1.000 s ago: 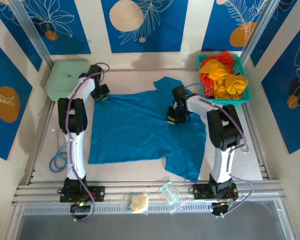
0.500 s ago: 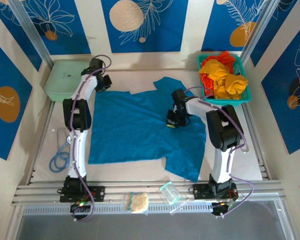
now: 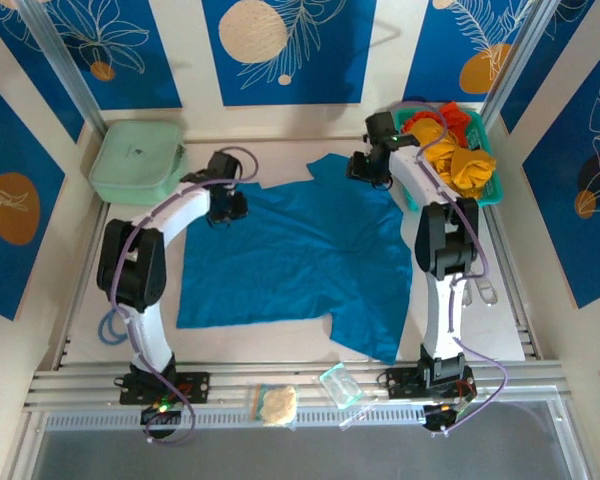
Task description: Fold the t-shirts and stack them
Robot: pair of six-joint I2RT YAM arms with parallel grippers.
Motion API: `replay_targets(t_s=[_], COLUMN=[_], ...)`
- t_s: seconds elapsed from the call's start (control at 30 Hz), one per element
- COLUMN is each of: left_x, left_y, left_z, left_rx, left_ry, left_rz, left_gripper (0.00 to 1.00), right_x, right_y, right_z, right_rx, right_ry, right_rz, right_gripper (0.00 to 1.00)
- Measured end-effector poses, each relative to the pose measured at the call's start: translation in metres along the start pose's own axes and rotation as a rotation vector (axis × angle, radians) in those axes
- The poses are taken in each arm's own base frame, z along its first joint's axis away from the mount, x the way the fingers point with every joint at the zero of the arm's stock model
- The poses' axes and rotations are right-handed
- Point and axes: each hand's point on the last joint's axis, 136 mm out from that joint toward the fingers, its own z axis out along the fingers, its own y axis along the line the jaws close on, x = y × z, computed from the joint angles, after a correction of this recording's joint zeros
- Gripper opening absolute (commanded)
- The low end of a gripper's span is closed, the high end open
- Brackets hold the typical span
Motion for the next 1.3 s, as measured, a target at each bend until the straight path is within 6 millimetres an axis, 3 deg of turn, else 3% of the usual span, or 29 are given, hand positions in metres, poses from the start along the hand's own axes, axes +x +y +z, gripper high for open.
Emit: replay_targets(t_s=[0.1,0.23,0.4,0.5,0.67,0.7,0.83,1.03,1.17,1.3], left_x=[0.038,0.034,0.037,0.039,0.040,0.039,0.039,0.040,0.041,0.041], left_y=[0.023,0.022,0.029,0.033,0.034,0.034,0.034,0.038,0.038,0.038], left_z=[0.033,0.033,0.034,0.032,0.032,0.032,0.031,0.030,0.030,0.030], left_rx=[-0.074,-0.078,-0.104,-0.118,-0.121,-0.121,-0.124,-0.145,-0.150,-0.150], left_ry=[0.107,0.074,0.057,0.049,0.048,0.047,0.047,0.052,0.053,0.054], left_rz=[-0.025,-0.039,-0.049,-0.046,-0.046,-0.046,-0.044,-0.042,-0.042,-0.042], left_gripper=[0.19,0.19,0.19,0.19,0.18,0.18,0.18,0.18,0.18,0.17], right_x=[-0.011,-0.015,-0.005,-0.002,0.006,0.006,0.013,0.048,0.073,0.097], right_y=[-0.007,-0.016,-0.025,-0.027,-0.026,-0.025,-0.021,0.005,0.042,0.060], right_z=[0.030,0.068,0.098,0.099,0.098,0.098,0.093,0.066,0.044,0.047], right_rx=[0.053,0.104,0.131,0.143,0.136,0.134,0.113,0.082,0.047,0.029], right_ry=[0.017,0.056,0.110,0.128,0.160,0.161,0.182,0.244,0.254,0.293], right_rz=[-0.071,-0.135,-0.173,-0.187,-0.200,-0.201,-0.202,-0.218,-0.235,-0.233], right_gripper=[0.49,0.52,0.48,0.38,0.00,0.00,0.00,0.00,0.25,0.40])
